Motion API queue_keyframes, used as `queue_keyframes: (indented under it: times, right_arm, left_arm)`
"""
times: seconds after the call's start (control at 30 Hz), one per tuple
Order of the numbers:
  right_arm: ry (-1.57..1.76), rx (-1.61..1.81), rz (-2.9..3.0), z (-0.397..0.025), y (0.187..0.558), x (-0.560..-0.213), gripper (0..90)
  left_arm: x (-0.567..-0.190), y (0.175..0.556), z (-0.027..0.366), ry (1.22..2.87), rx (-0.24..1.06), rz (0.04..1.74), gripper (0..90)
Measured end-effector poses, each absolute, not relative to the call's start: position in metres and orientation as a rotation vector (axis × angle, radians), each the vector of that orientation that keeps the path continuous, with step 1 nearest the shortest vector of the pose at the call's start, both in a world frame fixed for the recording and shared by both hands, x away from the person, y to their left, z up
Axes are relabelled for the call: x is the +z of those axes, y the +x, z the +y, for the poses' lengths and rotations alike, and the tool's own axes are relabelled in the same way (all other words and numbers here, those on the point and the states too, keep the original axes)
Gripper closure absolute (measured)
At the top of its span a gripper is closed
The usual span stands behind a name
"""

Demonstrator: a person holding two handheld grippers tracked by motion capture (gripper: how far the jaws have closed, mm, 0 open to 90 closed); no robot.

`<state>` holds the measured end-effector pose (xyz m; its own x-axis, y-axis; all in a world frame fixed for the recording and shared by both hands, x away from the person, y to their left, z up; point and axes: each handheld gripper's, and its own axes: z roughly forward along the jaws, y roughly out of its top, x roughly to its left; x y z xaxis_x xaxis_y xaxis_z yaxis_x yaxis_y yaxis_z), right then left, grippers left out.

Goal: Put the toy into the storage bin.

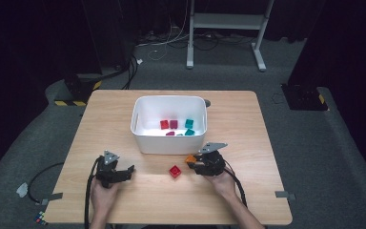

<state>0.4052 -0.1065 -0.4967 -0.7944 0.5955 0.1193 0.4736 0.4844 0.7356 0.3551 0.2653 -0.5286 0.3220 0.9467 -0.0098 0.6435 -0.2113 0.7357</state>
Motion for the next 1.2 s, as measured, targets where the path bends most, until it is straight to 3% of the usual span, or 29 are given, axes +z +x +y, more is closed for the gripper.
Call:
queue_keyframes:
  times: [1.2]
  right_arm:
    - [0.9, 1.228, 2.557, -0.131, 0.396, -0.465, 58.9]
  left_arm:
    - [-0.528, 0.355, 0.266, 1.952, 0.603, 1.397, 15.0]
